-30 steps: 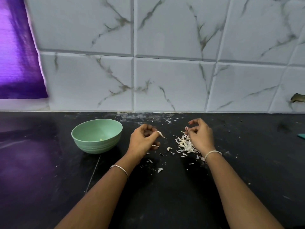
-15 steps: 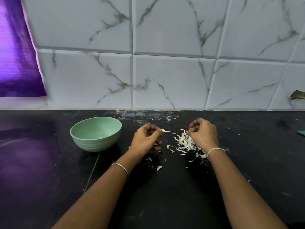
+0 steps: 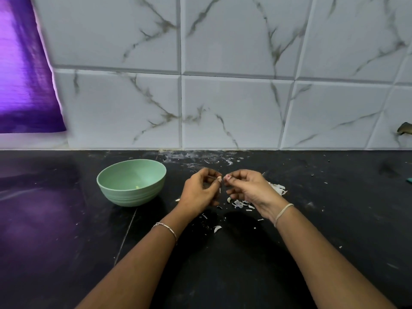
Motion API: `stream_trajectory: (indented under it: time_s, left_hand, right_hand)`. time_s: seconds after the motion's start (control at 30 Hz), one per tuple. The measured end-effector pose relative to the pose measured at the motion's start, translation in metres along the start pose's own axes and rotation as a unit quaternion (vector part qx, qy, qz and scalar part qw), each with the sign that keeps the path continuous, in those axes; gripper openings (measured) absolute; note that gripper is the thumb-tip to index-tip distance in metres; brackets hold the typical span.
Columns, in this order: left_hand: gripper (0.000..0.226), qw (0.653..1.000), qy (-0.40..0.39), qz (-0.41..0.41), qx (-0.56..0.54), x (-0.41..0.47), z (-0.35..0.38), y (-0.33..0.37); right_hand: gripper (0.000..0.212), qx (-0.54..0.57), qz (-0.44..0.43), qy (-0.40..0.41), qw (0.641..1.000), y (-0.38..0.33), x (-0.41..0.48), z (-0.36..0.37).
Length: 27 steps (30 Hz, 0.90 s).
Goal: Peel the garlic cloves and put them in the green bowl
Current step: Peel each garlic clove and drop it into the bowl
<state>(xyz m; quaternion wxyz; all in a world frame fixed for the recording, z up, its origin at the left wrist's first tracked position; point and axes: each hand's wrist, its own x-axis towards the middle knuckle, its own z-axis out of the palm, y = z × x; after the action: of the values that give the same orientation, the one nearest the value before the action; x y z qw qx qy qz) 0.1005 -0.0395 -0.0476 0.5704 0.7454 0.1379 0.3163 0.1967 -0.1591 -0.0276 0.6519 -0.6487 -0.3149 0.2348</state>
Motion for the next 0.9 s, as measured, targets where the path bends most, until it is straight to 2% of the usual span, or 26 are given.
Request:
stream_trajectory:
  time_s: [0.13,0.4,0.53,0.6,0.7,0.9]
  left_hand:
    - [0.012,1.000,-0.007,-0.013,-0.010,0.001,-0.005,-0.002]
    - [0.008,0.994,-0.026,-0.041,-0.100,0.005,-0.013,-0.002]
    - [0.009,0.993,-0.034,-0.044,-0.105,0.005,-0.013,-0.003]
    - [0.010,0.994,-0.028,-0.044,-0.097,0.006,-0.013,-0.004]
    - [0.011,0.997,-0.021,-0.033,-0.068,0.005,-0.012,-0.004]
    - [0.012,0.998,-0.028,-0.009,-0.048,0.003,-0.009,-0.004]
  right_hand:
    - [0.013,0.029,0.022,0.037,0.999,0.007,0.002,0.009]
    - [0.002,0.117,0.051,0.006,0.992,0.003,-0.001,0.009]
    - [0.003,0.122,0.052,0.002,0.991,0.002,-0.002,0.008]
    - [0.003,0.096,0.041,0.008,0.995,0.002,-0.002,0.009]
    - [0.007,-0.009,-0.001,0.032,0.999,0.003,0.000,0.012]
    - [0.013,-0.147,-0.038,0.043,0.988,0.007,0.003,0.014]
